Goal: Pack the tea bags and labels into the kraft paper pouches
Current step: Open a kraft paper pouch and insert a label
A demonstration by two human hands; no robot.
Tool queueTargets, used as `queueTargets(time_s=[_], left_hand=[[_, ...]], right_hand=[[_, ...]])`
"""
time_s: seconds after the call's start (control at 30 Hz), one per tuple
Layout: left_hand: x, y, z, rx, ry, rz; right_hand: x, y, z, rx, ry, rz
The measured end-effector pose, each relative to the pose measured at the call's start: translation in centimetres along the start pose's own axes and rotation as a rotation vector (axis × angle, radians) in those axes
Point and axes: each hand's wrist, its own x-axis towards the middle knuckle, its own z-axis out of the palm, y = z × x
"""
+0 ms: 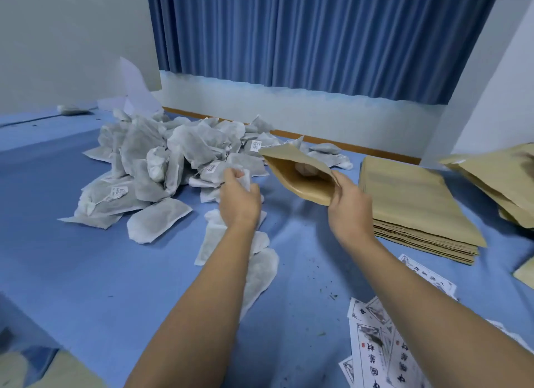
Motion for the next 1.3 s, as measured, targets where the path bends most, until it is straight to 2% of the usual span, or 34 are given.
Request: queueTargets(time_s=[0.13,0.2,0.33,0.4,0.47,0.53,0.6,0.67,0.77,0.87,0.93,1.03,1.13,1.2,1.3], left_hand=[[-2.8,2.8,3.3,-0.241,-0.023,-0.035],[-4.0,3.7,4.3,-0.307,0.023,0.026],[-6.0,4.8,5.2,-0.317,0.155,0.424],[-7.2,5.3,5.5,-0.315,0.144,0.654],[-8.4,5.7,5.9,-0.279,0.045,0.865],[-9.3,5.9,6.5,-0.123,-0.142,1.044],[-10.1,6.0,7.1,0.096,-0.376,1.156],[-10.7,5.9,7.8,0.301,-0.583,1.191],[-11.3,6.0,8.9,0.442,-0.745,1.121],[-10.9,7.1,10.6,0.479,-0.752,0.987],[-10.4,8.1,12.6,0.64,-0.773,0.908],[-10.4,9.3,15.6,0.808,-0.895,0.743],[-9.7,9.6,17.1,0.685,-0.898,0.628],[-8.9,9.3,17.6,0.551,-0.906,0.486],[-8.7,9.4,18.5,0.563,-1.002,0.348]], right_hand=[[1.2,1.2,-1.9,-0.025,0.042,-0.006],[1.7,2.1,-3.0,-0.046,0.051,0.014],[1.8,4.1,-4.7,-0.092,0.081,0.035],[1.6,5.1,-5.2,-0.101,0.094,0.057],[1.2,6.0,-5.5,-0.1,0.099,0.09],[0.8,7.0,-5.8,-0.073,0.102,0.124],[0.6,8.0,-6.3,-0.057,0.11,0.159],[0.8,9.3,-7.0,-0.025,0.134,0.234],[0.7,11.0,-7.9,0.0,0.123,0.295],[-0.3,11.7,-8.2,-0.023,0.028,0.203],[-1.1,11.9,-8.1,-0.025,-0.006,0.135],[-2.0,12.1,-8.2,-0.019,-0.016,0.081],[-2.6,12.2,-8.6,0.003,-0.009,0.058],[-2.9,12.2,-8.8,0.007,-0.021,0.022],[-3.2,12.2,-8.6,0.018,-0.04,0.009]])
